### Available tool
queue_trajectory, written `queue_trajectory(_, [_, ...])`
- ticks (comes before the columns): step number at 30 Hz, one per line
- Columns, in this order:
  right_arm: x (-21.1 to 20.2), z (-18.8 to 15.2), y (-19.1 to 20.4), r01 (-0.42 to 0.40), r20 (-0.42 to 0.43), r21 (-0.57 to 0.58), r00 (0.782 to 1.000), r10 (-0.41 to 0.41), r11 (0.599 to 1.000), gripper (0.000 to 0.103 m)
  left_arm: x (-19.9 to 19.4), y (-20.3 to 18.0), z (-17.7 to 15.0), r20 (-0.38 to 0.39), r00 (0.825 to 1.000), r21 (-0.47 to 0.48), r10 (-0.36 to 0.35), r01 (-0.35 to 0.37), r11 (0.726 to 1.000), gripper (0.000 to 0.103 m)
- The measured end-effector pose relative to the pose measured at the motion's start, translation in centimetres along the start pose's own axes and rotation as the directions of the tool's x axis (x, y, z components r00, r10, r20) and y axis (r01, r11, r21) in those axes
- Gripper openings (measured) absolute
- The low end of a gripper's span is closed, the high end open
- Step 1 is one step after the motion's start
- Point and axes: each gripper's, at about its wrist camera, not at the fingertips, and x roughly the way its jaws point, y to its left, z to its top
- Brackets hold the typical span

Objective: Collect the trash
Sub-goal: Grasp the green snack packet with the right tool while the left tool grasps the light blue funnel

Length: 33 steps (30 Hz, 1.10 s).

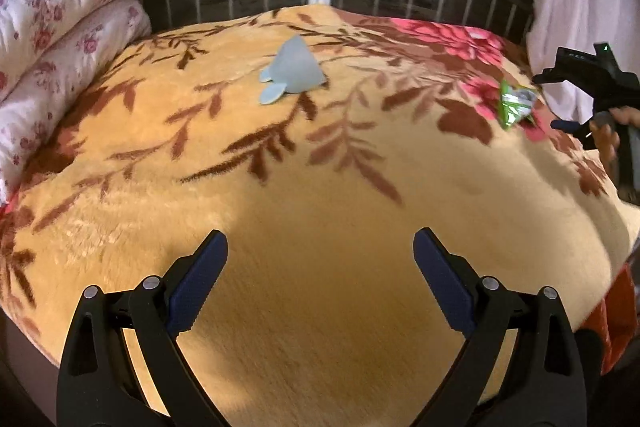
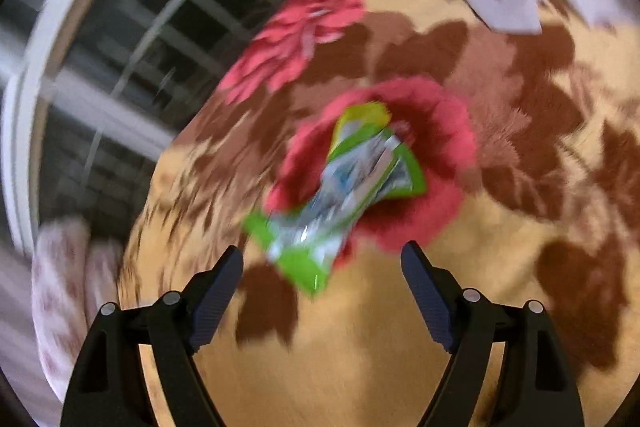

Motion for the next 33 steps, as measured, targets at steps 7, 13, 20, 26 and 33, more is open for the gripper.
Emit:
queue_trajectory(7, [5.5,2.6,0.7,0.044,-0.035,0.124,0.999,-0.040,0.991,0.078,2.0,0.8,0.6,-0.031,0.999,-0.014,0.040,-0.040,0.999,0.092])
queue_trajectory(13, [7.0,1.6,0.3,0.121,0.010,0.073,0.992,-0.122,0.990,0.033,2.7,0.3,0.4,-0.035,0.997,0.011,0.072,-0.072,0.997,0.092])
queue_trajectory(20, [1.8,-3.3,-0.1,-0.035,0.037,-0.168,0.998,0.041,0.985,0.029,3.0,-0.4,-0.2,-0.018,0.993,0.044,0.117,-0.116,0.992,0.092])
queue_trajectory(26, [-3.9,-12.3,2.0,-0.016,0.118,-0.555,0.988,0.098,0.832,0.029,2.9,-0.6,1.8,-0.025,0.990,0.038,0.140,-0.139,0.990,0.092])
queue_trajectory(33, [-4.5,-17.3,2.4,0.075,0.201,-0.722,0.974,0.105,0.688,0.029,4.3,-1.5,8.9,0.039,0.979,-0.002,0.200,-0.200,0.980,0.092])
